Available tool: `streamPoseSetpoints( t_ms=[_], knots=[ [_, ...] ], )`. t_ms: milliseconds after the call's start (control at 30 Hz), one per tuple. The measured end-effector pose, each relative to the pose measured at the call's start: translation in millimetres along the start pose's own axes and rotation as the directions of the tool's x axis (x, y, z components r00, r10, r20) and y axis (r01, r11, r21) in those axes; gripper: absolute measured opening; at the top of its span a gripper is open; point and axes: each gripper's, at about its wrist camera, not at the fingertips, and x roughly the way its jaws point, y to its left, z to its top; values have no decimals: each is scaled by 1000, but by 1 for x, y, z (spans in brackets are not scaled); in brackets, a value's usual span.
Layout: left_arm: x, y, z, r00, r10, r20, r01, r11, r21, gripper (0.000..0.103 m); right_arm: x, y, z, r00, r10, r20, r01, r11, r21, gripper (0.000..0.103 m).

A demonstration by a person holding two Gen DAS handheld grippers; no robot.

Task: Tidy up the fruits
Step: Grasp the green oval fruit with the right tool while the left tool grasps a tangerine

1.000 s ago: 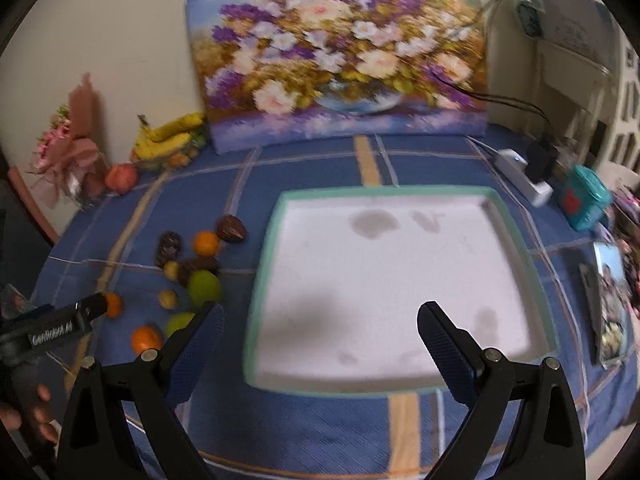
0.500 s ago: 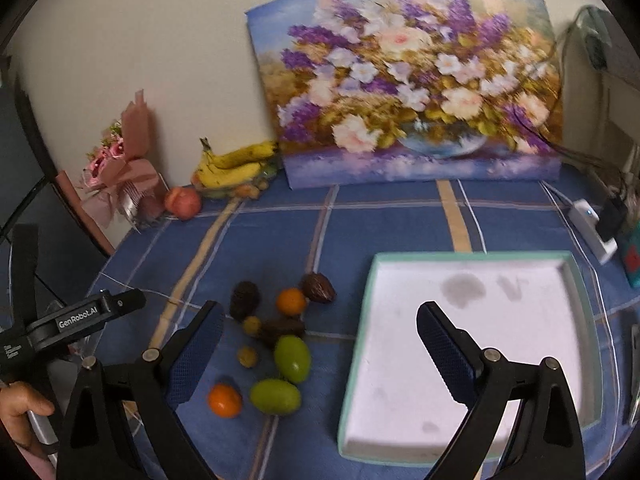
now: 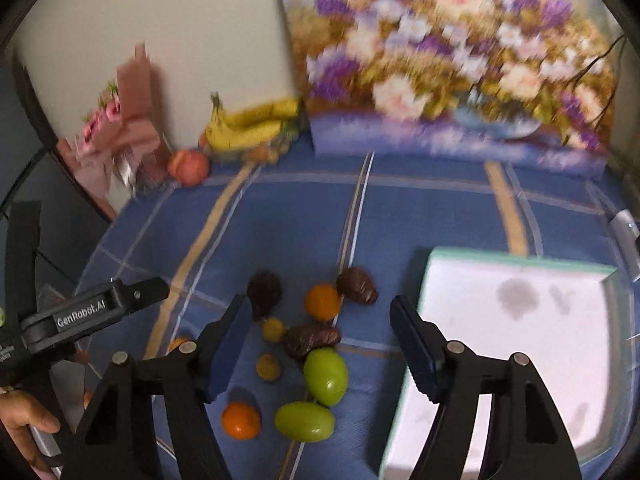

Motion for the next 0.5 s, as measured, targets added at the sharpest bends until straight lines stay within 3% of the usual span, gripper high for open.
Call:
streamPoseSetpoints(
  t_ms=[100,200,500],
  knots=[
    [21,8,-6,998,1,-68,-3,1000,-26,88,26,2,-12,996,-14,-86,13,1000,-12,61],
    [34,16,-12,993,6,-114,-12,999,-47,76,43,1,-22,990,-18,-142,17,1000,-8,58],
    [53,17,-27,985,36,-169,-46,997,-56,44,71,-4,-41,971,-34,-236,32,999,-13,54]
  ],
)
